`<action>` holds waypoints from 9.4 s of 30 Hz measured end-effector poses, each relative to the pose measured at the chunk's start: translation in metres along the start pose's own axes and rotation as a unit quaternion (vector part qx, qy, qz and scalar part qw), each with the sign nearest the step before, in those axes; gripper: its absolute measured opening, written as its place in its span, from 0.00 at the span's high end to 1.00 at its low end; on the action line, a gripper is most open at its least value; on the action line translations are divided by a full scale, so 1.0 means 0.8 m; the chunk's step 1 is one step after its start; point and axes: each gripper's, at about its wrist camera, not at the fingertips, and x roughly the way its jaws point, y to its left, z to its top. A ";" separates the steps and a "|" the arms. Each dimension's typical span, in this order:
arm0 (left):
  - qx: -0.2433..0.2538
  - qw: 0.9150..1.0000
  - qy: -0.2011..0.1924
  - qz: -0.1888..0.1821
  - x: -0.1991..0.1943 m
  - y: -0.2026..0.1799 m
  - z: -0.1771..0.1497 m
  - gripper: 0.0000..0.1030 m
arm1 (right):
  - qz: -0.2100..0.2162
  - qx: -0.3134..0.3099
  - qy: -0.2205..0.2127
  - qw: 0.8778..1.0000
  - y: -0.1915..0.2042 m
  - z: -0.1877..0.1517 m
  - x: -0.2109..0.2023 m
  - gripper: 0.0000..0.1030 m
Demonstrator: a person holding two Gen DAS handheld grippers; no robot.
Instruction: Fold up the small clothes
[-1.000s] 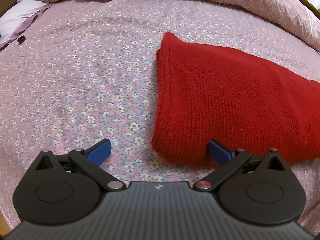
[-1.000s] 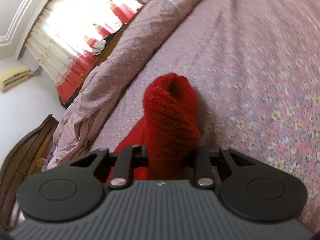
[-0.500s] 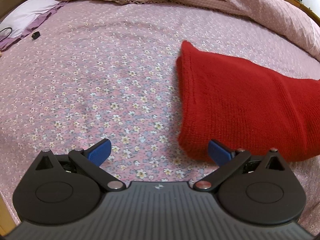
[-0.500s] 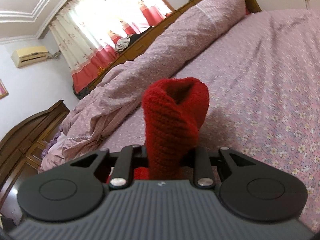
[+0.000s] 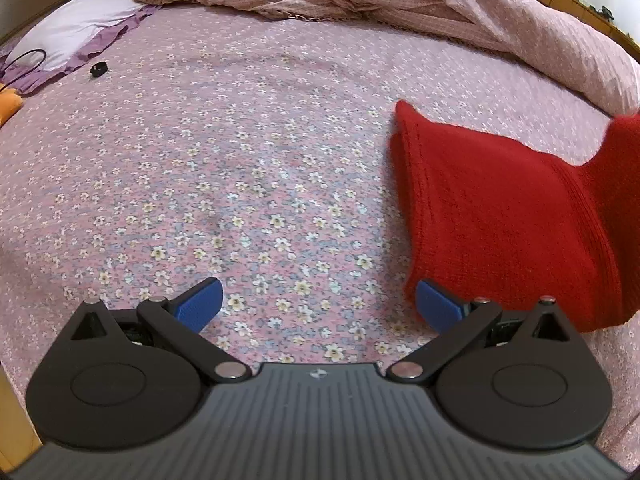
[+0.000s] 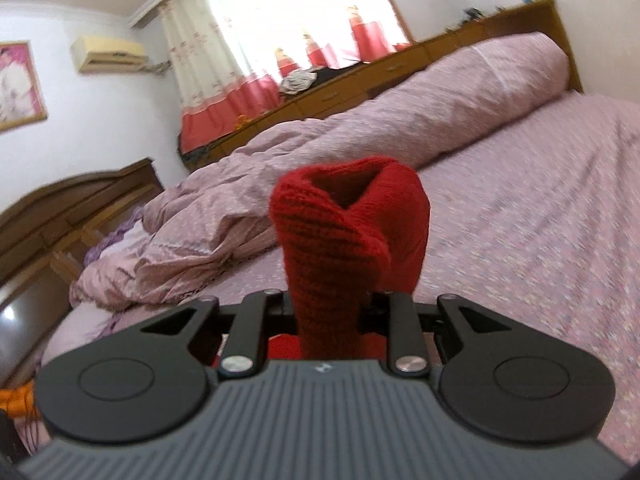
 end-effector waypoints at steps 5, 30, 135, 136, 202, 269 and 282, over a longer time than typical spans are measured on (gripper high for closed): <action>-0.010 1.000 -0.002 -0.001 -0.001 0.014 -0.001 0.00 | 0.019 -0.057 0.006 0.998 0.048 -0.009 0.012 0.75; -0.065 0.998 0.000 0.000 -0.001 0.087 -0.016 0.00 | 0.037 -0.238 0.027 0.970 0.175 -0.097 0.055 0.75; 0.027 0.982 -0.055 -0.177 0.022 -0.089 0.051 0.57 | -0.037 0.026 0.090 0.995 -0.022 -0.080 0.013 0.34; 0.025 0.982 -0.058 -0.178 0.020 -0.089 0.051 0.63 | -0.040 0.036 0.098 0.994 -0.027 -0.079 0.024 0.34; -0.049 0.987 -0.030 -0.153 0.061 -0.007 0.043 0.00 | 0.206 0.147 0.273 0.928 -0.039 -0.102 0.121 0.02; 0.128 0.982 -0.034 -0.134 -0.065 -0.195 -0.076 0.01 | 0.037 0.017 0.132 0.990 -0.095 -0.051 -0.119 0.29; 0.135 0.986 0.006 -0.102 -0.077 -0.206 -0.111 0.00 | 0.018 -0.031 0.135 0.990 -0.074 -0.067 -0.165 0.29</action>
